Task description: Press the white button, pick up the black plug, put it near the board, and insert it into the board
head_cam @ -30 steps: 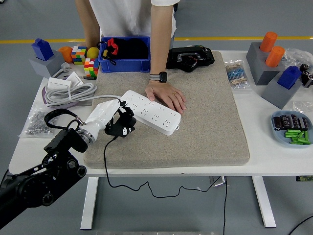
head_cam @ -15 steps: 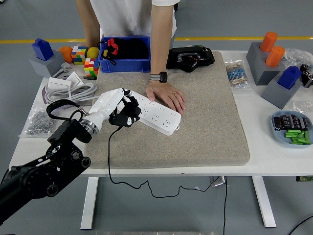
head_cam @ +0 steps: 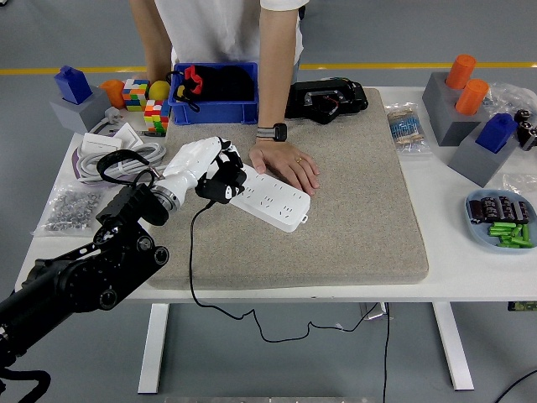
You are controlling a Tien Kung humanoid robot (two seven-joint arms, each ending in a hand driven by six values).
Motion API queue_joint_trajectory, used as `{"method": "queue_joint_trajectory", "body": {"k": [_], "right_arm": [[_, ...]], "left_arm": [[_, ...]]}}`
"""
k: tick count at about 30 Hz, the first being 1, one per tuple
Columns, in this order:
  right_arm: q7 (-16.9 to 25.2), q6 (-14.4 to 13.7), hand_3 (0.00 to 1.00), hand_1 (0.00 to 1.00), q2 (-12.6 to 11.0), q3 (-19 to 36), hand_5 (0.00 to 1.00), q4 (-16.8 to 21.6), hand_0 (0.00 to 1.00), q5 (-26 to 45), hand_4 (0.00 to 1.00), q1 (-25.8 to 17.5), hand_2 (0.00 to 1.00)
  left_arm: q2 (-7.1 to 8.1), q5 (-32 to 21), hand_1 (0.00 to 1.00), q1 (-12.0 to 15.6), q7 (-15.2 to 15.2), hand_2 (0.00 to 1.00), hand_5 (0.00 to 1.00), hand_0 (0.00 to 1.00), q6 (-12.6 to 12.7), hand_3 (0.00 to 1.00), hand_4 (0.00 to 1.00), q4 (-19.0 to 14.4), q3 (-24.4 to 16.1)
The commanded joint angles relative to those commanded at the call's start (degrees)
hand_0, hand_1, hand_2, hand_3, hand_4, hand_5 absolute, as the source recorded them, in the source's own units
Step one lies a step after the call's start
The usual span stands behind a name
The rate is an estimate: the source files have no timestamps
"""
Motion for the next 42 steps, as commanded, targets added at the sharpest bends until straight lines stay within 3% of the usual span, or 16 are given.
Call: {"method": "queue_joint_trajectory", "body": {"k": [14, 42], "right_arm": [[-0.01, -0.03, 0.530, 0.502, 0.01, -0.35, 0.333, -0.02, 0.598, 0.10, 0.647, 0.06, 0.509], [0.02, -0.08, 0.529, 0.502, -0.01, -0.39, 0.331, -0.06, 0.598, 0.16, 0.646, 0.12, 0.508]], "left_arm": [[-1.48, -1.06, 0.186, -2.97, 0.48, 0.287, 0.002, 0.095, 1.24, 0.457, 0.548, 6.83, 2.32], [-2.03, -0.72, 0.193, -4.26, 2.19, 0.288, 0.002, 0.098, 0.49, 0.461, 0.536, 8.64, 4.88]]}}
